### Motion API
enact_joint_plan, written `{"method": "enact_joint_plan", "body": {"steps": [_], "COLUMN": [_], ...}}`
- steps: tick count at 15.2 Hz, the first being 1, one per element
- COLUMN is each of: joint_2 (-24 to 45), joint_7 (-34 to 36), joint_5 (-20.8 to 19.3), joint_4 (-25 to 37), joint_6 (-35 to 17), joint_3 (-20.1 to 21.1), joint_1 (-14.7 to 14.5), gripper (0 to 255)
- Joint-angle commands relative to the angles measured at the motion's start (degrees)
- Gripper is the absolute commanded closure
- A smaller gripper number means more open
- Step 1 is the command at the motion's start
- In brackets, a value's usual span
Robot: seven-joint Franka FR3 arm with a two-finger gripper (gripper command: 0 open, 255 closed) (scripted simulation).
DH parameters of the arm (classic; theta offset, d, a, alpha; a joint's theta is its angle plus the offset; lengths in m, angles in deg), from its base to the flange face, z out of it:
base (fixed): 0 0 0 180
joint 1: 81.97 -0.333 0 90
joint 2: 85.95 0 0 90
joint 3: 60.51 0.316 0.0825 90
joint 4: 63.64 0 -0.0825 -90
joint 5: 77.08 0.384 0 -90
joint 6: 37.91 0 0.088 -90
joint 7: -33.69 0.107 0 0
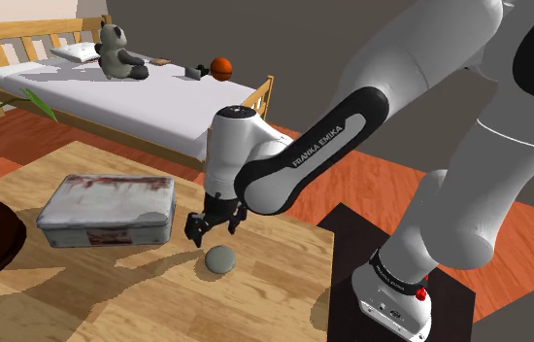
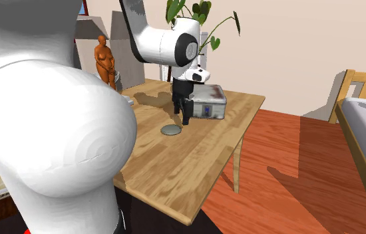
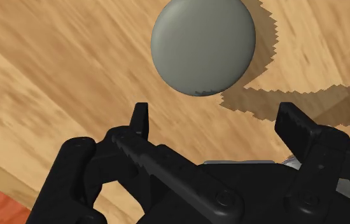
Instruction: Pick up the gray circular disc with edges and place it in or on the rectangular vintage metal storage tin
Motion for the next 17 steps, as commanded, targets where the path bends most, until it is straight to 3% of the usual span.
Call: {"method": "enact_joint_plan", "body": {"steps": [1, 7, 15, 16, 17], "joint_2": [-0.9, 4.6, 4.6, 4.6, 4.6], "joint_7": [1.2, 3.3, 3.2, 3.2, 3.2], "joint_5": [0.6, -2.2, -2.2, -2.2, -2.2], "joint_4": [-1.6, -1.7, -1.8, -1.8, -1.8], "joint_6": [-0.9, -6.3, -6.3, -6.3, -6.3], "joint_3": [0.2, -0.3, -0.3, -0.3, -0.3], "joint_1": [-0.2, -0.8, -0.8, -0.8, -0.8], "gripper": [0, 0, 0, 255, 255]}}
